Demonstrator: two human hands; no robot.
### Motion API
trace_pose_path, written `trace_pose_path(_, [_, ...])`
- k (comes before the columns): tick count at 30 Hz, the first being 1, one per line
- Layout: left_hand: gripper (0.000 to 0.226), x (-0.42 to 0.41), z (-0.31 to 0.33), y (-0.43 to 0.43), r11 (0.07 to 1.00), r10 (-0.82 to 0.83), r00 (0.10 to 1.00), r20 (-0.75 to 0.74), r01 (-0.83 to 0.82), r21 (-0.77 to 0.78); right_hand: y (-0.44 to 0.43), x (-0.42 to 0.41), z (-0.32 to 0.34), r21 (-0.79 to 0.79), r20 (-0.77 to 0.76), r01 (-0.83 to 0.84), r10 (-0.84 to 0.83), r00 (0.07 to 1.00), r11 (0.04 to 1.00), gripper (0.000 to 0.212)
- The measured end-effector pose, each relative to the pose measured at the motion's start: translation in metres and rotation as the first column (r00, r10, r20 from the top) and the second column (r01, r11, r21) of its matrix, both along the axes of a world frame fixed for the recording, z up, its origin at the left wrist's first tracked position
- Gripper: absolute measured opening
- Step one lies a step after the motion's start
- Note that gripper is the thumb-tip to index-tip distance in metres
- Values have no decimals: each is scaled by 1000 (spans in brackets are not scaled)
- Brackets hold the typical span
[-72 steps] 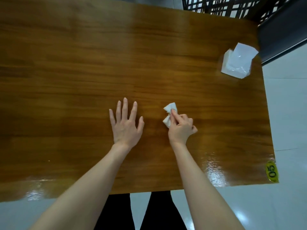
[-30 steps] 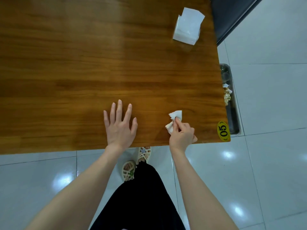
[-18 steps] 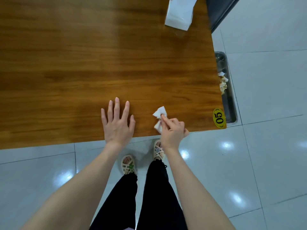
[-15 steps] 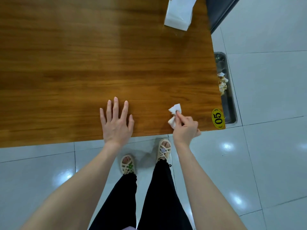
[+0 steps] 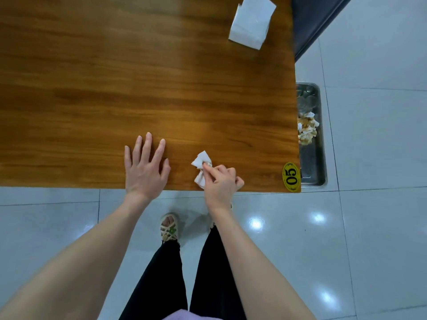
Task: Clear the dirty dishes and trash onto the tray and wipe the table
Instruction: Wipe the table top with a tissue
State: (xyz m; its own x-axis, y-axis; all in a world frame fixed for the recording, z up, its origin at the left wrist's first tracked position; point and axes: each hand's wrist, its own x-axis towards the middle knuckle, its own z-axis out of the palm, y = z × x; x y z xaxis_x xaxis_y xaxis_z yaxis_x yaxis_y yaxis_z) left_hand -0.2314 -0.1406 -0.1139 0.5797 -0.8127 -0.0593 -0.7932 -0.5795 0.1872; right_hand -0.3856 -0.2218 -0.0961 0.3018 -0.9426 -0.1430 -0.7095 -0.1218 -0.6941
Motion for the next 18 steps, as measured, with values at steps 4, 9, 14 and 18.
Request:
trace_pose_path(4, [58, 0, -1, 2, 1000, -3, 1000, 10, 3, -22, 21, -3, -3, 3, -32, -78, 78, 996, 997, 14])
trace_pose_path(9, [57, 2, -2, 3, 999, -7, 1000, 6, 7, -35, -9, 22, -3, 77, 0, 58, -59, 998, 995, 15])
trace_pose_path(14, [56, 5, -4, 5, 1000, -16, 1000, 8, 16, -27, 9, 15, -6, 20, -13, 40, -40, 999, 999, 14])
trace_pose_path(18, [56, 4, -3, 4, 1000, -11, 1000, -15, 10, -5, 12, 2, -6, -39, -47, -22, 20, 999, 999, 10])
